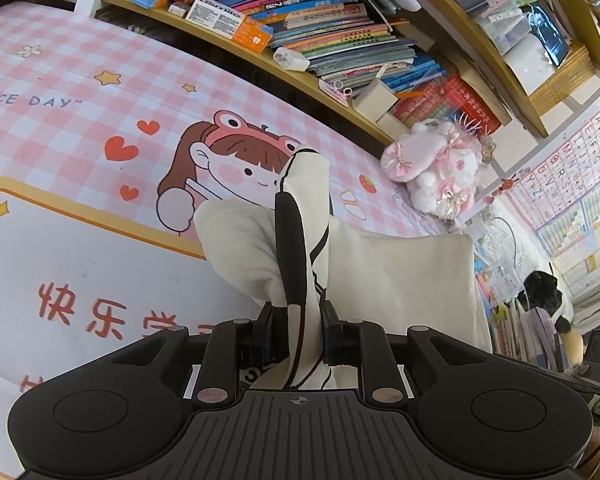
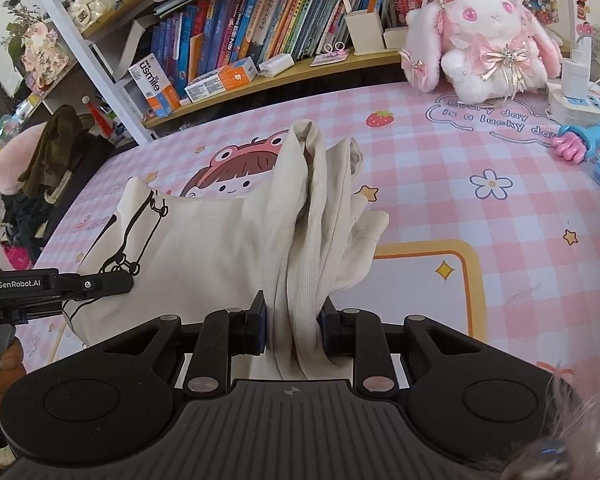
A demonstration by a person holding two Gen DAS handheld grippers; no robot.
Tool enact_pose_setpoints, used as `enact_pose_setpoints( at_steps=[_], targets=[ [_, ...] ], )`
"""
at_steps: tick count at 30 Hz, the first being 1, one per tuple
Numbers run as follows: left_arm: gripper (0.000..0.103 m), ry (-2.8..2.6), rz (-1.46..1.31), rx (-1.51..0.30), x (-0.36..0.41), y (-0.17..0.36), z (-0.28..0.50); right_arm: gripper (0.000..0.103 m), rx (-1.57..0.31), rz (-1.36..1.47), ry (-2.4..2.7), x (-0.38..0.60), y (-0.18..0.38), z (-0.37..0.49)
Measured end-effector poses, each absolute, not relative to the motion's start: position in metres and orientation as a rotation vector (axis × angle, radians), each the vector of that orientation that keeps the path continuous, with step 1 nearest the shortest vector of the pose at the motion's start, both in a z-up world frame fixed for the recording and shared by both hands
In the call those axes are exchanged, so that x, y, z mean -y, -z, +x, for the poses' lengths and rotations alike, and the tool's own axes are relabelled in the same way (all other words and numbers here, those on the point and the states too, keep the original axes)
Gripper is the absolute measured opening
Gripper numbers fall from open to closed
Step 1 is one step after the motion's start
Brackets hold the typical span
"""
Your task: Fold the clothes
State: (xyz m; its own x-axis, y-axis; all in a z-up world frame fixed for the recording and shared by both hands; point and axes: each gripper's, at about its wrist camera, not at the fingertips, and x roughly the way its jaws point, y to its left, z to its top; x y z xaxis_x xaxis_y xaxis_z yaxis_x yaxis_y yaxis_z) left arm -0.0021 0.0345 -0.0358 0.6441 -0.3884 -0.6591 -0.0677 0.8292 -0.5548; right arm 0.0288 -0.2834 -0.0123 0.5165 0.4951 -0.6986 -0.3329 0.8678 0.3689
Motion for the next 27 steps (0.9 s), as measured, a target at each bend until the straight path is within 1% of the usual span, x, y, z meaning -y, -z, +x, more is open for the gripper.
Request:
enact_pose_setpoints(
  at_steps=[18, 27],
  targets=[
    [0.020, 0.301, -0.606, -0.866, -0.132, 0.037, 0.018, 0.022, -0.881, 0.182, -0.407, 0.190, 0.004, 0.019],
    [0.020, 0.333, -0.635, -0.835, -0.183, 0.034, 0.056, 0.022, -0.854, 0.186, -0.409, 0.141, -0.003, 0.044]
  ],
)
